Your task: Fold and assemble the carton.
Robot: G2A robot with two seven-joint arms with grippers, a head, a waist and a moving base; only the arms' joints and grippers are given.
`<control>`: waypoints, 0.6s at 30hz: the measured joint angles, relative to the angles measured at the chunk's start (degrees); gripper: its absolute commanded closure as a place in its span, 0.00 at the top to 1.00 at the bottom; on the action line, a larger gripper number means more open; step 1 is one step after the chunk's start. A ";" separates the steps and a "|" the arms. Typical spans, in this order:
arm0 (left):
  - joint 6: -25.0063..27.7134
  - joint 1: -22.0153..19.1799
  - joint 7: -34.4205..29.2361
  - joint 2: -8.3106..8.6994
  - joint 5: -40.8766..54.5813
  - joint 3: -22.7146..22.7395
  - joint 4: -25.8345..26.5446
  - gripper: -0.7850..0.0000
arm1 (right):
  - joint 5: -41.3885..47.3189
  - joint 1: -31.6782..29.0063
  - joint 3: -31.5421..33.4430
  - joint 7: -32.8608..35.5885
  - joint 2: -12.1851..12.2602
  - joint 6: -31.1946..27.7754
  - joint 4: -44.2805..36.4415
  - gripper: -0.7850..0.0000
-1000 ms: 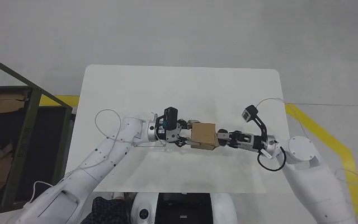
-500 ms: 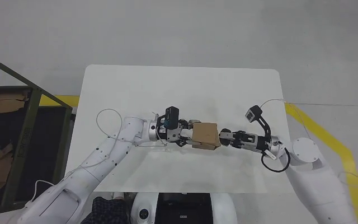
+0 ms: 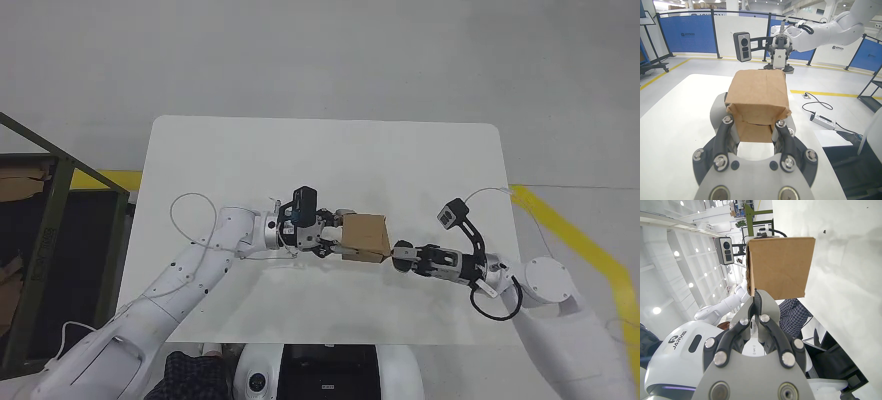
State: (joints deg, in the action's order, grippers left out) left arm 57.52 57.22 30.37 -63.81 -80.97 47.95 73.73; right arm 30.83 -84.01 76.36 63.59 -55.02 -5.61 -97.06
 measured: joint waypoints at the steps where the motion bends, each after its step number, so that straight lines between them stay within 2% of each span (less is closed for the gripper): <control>1: 0.00 0.00 0.02 -0.02 -0.03 0.00 -0.03 0.45 | 0.04 0.06 -0.20 0.00 -0.03 0.04 0.03 0.03; 18: -0.58 0.62 -0.56 0.01 -1.44 0.32 0.46 0.45 | -0.63 1.92 -1.89 -0.15 -0.30 0.24 0.47 0.00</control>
State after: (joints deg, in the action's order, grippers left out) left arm 56.95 57.84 29.81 -63.80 -82.42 48.28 74.19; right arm 30.20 -82.09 74.47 63.44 -55.32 -5.37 -96.59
